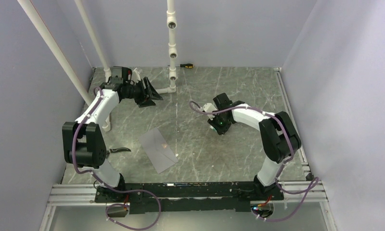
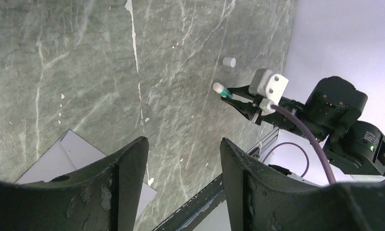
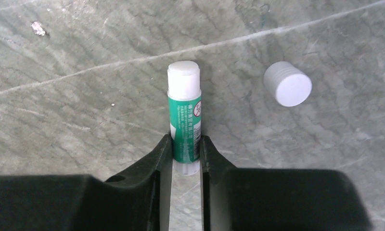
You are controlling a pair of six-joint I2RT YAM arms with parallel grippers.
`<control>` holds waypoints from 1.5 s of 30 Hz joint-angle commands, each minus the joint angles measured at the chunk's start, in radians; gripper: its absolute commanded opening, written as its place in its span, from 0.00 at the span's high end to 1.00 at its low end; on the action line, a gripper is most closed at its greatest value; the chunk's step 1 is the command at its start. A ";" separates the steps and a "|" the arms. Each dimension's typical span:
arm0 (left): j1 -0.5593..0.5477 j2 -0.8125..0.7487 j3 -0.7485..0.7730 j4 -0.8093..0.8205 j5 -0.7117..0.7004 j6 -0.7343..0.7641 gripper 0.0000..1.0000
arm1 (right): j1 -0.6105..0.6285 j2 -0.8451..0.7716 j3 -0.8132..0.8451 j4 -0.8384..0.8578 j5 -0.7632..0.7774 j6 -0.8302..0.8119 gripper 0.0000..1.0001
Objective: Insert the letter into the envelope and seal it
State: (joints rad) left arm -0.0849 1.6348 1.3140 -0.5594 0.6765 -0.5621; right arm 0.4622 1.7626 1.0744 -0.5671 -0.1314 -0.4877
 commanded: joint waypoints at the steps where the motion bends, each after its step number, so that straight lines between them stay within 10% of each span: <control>1: -0.005 -0.031 0.016 0.055 0.013 -0.005 0.37 | 0.020 -0.044 -0.060 0.054 0.027 -0.021 0.88; 12: -0.006 -0.323 -0.200 0.241 -0.049 -0.057 0.08 | 0.028 -0.321 -0.055 0.174 -0.318 0.188 0.91; 23: -0.148 -0.567 -0.432 0.767 0.111 -0.242 0.08 | 0.125 -0.419 -0.058 0.838 -0.564 1.010 0.88; 39: -0.329 -0.619 -0.476 0.919 0.044 -0.352 0.58 | 0.224 -0.439 -0.074 1.133 -0.635 1.322 0.91; 45: -0.331 -0.629 -0.549 1.111 -0.020 -0.500 0.63 | 0.224 -0.470 -0.104 1.173 -0.621 1.320 0.91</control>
State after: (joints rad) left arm -0.4107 1.0176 0.7990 0.3866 0.7124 -0.9421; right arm 0.6777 1.3495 0.9810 0.4755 -0.7414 0.8219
